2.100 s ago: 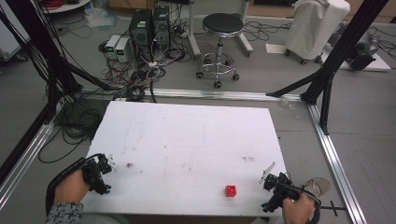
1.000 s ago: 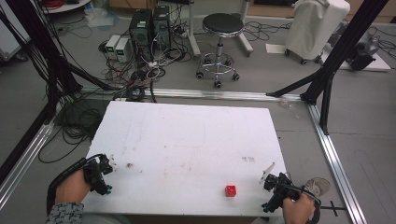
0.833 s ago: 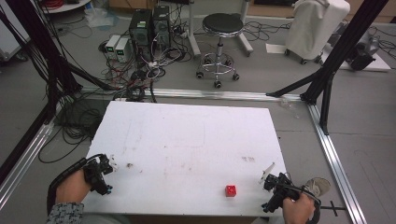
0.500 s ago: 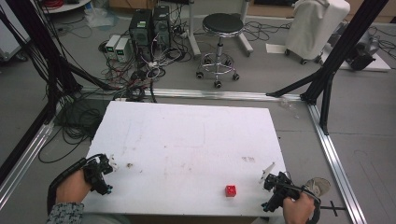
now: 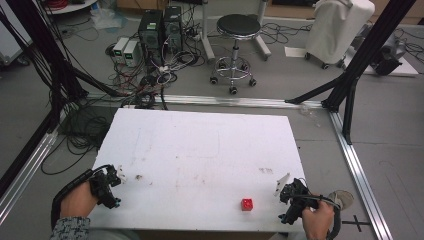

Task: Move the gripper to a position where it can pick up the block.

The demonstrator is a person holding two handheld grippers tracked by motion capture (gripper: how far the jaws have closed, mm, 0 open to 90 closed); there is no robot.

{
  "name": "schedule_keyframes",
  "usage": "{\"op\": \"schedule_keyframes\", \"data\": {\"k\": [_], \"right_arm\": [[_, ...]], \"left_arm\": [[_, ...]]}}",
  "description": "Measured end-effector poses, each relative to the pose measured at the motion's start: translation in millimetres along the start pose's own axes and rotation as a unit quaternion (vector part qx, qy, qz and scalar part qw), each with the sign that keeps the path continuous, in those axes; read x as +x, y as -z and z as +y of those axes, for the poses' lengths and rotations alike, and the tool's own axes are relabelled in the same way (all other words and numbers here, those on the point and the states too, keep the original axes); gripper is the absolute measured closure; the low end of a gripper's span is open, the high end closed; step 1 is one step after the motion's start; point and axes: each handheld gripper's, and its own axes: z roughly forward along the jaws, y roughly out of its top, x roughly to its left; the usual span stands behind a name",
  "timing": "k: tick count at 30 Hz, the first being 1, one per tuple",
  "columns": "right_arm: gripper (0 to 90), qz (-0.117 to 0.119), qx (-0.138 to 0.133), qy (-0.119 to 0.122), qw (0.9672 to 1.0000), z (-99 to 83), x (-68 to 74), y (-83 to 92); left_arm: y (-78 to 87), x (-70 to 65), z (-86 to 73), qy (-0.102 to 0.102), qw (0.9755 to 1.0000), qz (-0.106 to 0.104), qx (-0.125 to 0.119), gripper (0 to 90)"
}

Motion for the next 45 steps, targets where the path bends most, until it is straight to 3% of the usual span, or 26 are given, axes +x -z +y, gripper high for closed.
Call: {"op": "schedule_keyframes", "data": {"k": [12, 17, 21, 27, 37, 45], "right_arm": [[2.6, -0.013, -0.008, 0.090, 0.9959, 30.9, 9.1, 12.3], [2.6, -0.020, 0.003, 0.130, 0.9914, 48.0, 15.8, 13.8], [2.6, -0.016, 0.004, 0.146, 0.9891, 61.5, 19.1, 13.0], [2.6, -0.014, 0.010, 0.185, 0.9826, 85.3, 25.6, 8.9], [2.6, 0.009, 0.021, 0.215, 0.9763, 104.5, 32.0, -6.8], [2.6, 0.019, 0.025, 0.225, 0.9739, 109.7, 35.2, -14.5]], "left_arm": [[-1.4, 1.1, -0.1, 0.002, 1.0000, -0.001, 0.002, 22.4], [-2.2, 1.1, -0.4, 0.005, 1.0000, 0.000, 0.000, 22.4], [-1.9, 0.9, -0.3, 0.006, 1.0000, 0.000, -0.001, 22.4], [-1.8, 1.4, -0.8, 0.005, 1.0000, 0.001, -0.001, 22.4], [-1.9, 1.6, -0.3, 0.006, 1.0000, -0.002, -0.001, 22.4], [-2.4, 1.3, 0.0, 0.006, 1.0000, -0.002, -0.001, 22.4]]}}
